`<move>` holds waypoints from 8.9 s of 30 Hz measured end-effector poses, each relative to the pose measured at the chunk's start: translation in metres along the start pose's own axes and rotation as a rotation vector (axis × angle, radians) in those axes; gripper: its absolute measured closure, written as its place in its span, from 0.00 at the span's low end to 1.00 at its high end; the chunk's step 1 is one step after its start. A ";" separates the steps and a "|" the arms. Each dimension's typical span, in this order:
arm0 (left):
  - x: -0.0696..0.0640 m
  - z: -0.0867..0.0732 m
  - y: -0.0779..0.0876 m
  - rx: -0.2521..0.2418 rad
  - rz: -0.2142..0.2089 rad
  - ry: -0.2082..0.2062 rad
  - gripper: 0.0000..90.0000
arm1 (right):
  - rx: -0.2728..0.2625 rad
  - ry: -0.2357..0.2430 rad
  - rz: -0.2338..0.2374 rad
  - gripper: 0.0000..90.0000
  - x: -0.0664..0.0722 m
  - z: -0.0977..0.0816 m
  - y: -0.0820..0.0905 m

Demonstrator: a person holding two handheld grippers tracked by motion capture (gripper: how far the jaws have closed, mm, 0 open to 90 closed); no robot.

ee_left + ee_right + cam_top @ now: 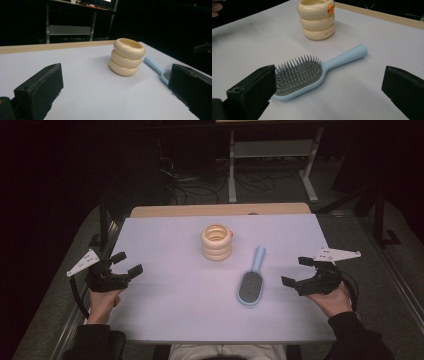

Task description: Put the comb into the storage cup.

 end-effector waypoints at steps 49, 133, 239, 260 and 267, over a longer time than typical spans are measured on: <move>-0.013 -0.015 0.004 0.095 -0.011 -0.070 0.00 | 0.060 0.055 0.024 0.03 -0.007 0.049 -0.004; -0.012 -0.013 -0.001 0.086 -0.046 -0.054 0.00 | 0.253 0.096 -0.028 0.85 -0.056 0.080 -0.130; -0.012 -0.013 0.002 0.077 -0.035 -0.052 0.00 | 0.496 0.064 -0.003 0.99 -0.073 -0.031 -0.069; -0.013 -0.011 0.004 0.055 -0.018 -0.064 0.00 | 0.518 0.146 0.008 0.99 -0.042 -0.039 -0.046; -0.014 -0.011 0.003 0.061 -0.019 -0.065 0.00 | 0.502 0.164 0.001 0.99 -0.034 -0.043 -0.041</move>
Point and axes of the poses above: each handheld gripper's, and its own axes: y roughly backward along the jaws, z roughly out of its top, x roughly to its left, the point moved 7 cm from there along -y, roughly forward along the jaws
